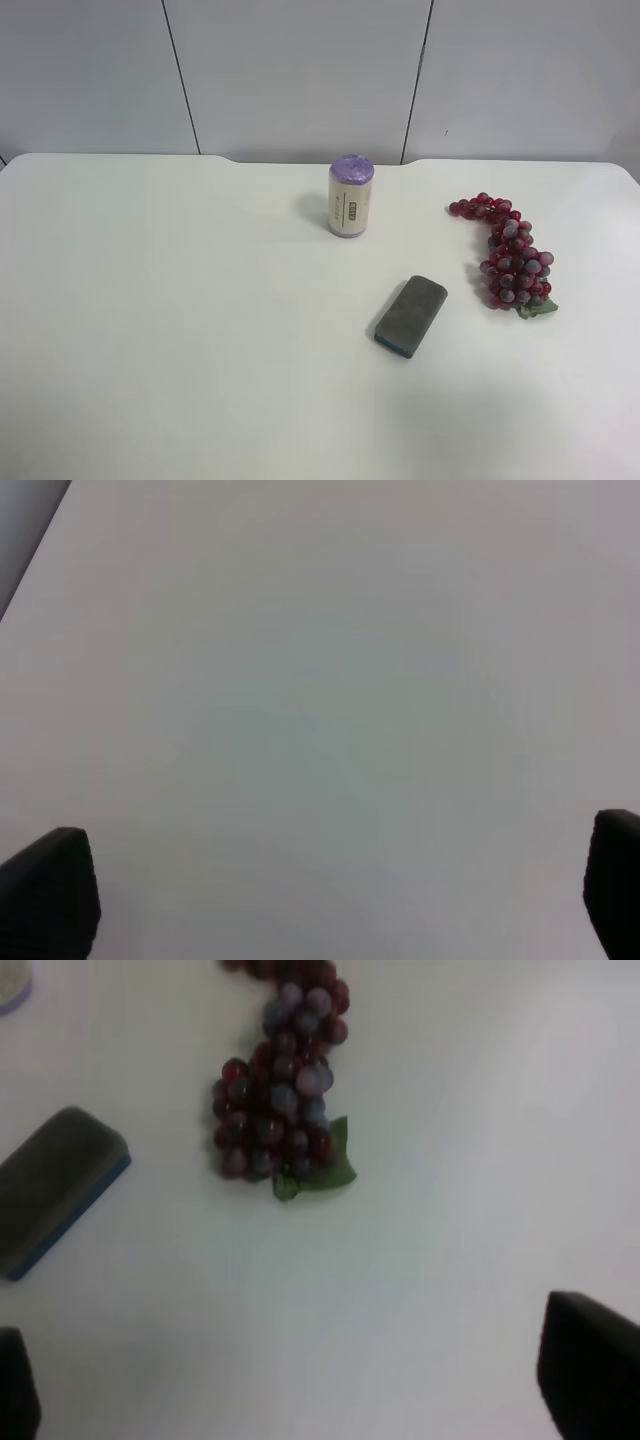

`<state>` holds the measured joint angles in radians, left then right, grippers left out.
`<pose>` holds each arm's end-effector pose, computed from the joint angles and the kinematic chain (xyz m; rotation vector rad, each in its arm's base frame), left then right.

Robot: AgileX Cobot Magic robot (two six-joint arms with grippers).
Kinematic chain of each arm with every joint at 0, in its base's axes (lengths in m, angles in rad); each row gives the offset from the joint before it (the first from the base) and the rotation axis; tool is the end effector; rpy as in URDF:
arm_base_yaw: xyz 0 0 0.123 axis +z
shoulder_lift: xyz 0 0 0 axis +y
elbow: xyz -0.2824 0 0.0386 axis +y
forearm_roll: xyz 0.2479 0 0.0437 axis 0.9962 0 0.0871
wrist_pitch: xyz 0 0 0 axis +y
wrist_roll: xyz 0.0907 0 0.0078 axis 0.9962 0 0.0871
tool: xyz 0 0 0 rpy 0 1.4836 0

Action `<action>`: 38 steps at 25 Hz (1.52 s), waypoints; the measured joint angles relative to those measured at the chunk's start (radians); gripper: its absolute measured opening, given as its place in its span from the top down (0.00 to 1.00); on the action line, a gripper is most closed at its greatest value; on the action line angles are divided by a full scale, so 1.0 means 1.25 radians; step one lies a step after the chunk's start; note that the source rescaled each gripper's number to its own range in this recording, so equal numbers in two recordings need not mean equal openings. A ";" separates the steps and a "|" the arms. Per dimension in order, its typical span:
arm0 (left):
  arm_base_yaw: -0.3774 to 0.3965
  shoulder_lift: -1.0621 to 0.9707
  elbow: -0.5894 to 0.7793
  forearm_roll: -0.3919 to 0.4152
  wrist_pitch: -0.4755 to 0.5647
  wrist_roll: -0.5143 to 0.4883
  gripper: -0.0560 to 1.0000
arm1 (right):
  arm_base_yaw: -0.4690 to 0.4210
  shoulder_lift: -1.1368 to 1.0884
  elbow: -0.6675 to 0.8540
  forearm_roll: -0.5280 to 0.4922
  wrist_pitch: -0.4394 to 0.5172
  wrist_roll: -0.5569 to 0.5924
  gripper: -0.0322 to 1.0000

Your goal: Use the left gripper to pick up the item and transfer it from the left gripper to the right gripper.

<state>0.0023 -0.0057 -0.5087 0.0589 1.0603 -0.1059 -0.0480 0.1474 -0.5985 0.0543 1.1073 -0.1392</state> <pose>-0.0068 0.0047 0.2797 -0.1129 2.0250 0.0049 0.0071 0.0041 0.3010 -0.1000 2.1364 -0.0436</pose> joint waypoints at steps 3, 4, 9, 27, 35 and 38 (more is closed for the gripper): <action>0.000 0.000 0.000 0.000 0.000 0.000 0.02 | 0.000 -0.060 0.000 -0.019 0.000 0.013 0.00; 0.000 0.000 0.000 0.000 0.000 0.000 0.02 | 0.000 -0.077 0.000 -0.024 0.000 0.019 0.00; 0.000 0.000 0.000 0.000 0.000 0.000 0.02 | 0.000 -0.121 0.001 -0.043 0.039 0.039 0.00; 0.000 0.000 0.000 0.000 0.000 0.000 0.02 | 0.000 -0.121 0.073 -0.032 -0.034 0.039 0.00; 0.000 0.000 0.000 0.000 0.000 0.000 0.02 | 0.000 -0.121 0.073 -0.032 -0.036 0.039 0.00; 0.000 0.000 0.000 0.000 0.000 0.000 0.02 | 0.000 -0.121 0.073 -0.032 -0.036 0.039 0.00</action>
<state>0.0023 -0.0057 -0.5087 0.0589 1.0603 -0.1057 -0.0480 -0.0032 -0.5070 0.0142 1.0618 -0.0908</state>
